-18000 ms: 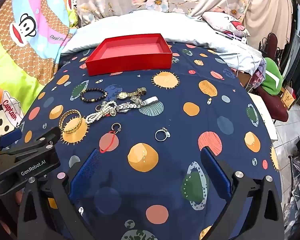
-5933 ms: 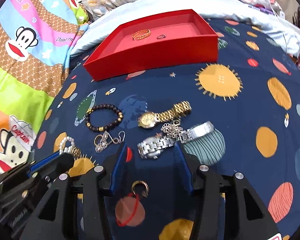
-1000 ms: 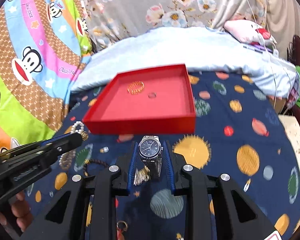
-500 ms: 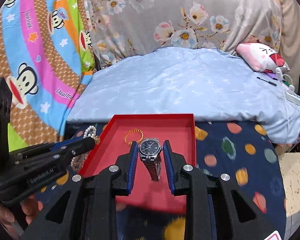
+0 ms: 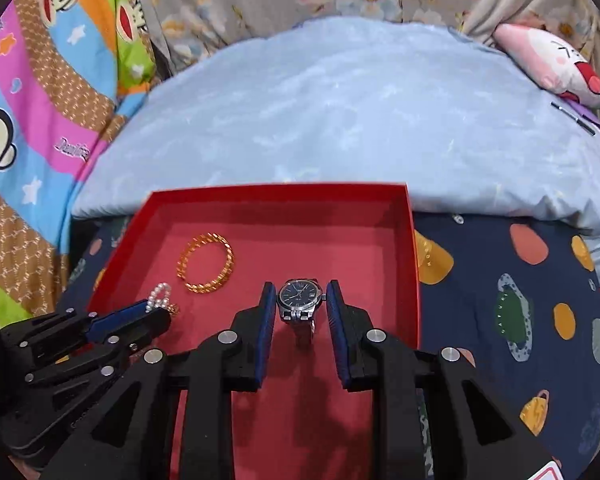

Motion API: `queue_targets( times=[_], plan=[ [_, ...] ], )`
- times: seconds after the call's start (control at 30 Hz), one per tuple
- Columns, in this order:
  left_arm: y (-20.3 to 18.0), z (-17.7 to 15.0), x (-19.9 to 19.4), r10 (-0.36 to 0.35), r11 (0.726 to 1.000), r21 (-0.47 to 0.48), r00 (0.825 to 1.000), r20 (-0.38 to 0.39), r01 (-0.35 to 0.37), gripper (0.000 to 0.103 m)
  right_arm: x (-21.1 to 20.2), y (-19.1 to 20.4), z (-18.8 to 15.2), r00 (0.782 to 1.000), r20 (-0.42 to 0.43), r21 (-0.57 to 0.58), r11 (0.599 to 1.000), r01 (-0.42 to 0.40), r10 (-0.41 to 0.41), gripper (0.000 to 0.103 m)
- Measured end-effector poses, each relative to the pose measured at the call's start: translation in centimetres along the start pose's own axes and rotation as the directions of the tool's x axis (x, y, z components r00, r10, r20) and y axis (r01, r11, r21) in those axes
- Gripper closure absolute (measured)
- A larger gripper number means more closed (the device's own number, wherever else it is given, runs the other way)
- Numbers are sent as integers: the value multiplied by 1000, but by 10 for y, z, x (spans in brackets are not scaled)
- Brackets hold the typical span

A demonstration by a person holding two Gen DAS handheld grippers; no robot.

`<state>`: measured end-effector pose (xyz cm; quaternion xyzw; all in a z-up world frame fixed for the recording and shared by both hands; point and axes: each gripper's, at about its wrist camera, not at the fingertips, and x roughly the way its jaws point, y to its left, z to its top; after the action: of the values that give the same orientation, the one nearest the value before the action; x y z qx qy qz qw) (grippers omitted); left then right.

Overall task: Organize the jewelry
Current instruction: 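Open the left tool to drop the pearls in the tray while the right releases the watch, then withdraw both tools from the tray back over the remaining jewelry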

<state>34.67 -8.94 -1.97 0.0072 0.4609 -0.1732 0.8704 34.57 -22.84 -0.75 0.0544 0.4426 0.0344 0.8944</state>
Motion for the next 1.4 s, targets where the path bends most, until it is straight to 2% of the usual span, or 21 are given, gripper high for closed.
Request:
queue_targets(
  times=[0.17, 0.2, 0.23, 0.27, 0.3, 0.37, 0.4, 0.57, 0.8, 1.07, 1.4],
  plan=[
    [5, -1, 11, -5, 1000, -17, 1000, -31, 4, 86, 20, 7, 0, 995, -95, -45, 998, 32, -36, 78],
    [6, -2, 11, 3, 1000, -16, 999, -35, -4, 74, 21, 8, -2, 994, -100, -53, 998, 38, -43, 78],
    [8, -3, 11, 13, 1000, -23, 999, -33, -14, 69, 20, 8, -3, 994, -94, -57, 997, 46, -51, 78],
    [8, -4, 10, 3, 1000, -28, 1000, -29, -4, 68, 14, 8, -4, 996, -71, -51, 998, 43, -46, 76],
    [8, -4, 6, 0, 1000, -31, 1000, -24, -1, 65, 7, 7, -5, 998, -48, -43, 998, 44, -46, 68],
    [8, -6, -9, 18, 999, -30, 1000, 19, -17, 51, -14, 5, -10, 999, 7, -29, 999, 45, -45, 62],
    [7, -9, -19, 23, 999, -23, 999, 45, -22, 49, -23, 5, -13, 999, 24, -28, 999, 45, -44, 62],
    [10, -28, -67, 29, 999, -17, 992, 122, -28, 48, -85, 6, -53, 993, 109, -17, 999, 41, -39, 58],
    [7, -82, -121, 30, 999, -36, 990, 138, -26, 48, -151, 22, -136, 985, 140, -16, 995, 100, -96, 50],
    [2, -152, -152, 35, 998, -61, 993, 113, -28, 48, -178, 38, -212, 995, 77, 24, 998, 60, -62, 50],
    [8, -216, -144, 53, 993, -110, 998, 16, -51, 48, -184, 43, -257, 998, 33, 48, 997, 60, -61, 50]
  ],
)
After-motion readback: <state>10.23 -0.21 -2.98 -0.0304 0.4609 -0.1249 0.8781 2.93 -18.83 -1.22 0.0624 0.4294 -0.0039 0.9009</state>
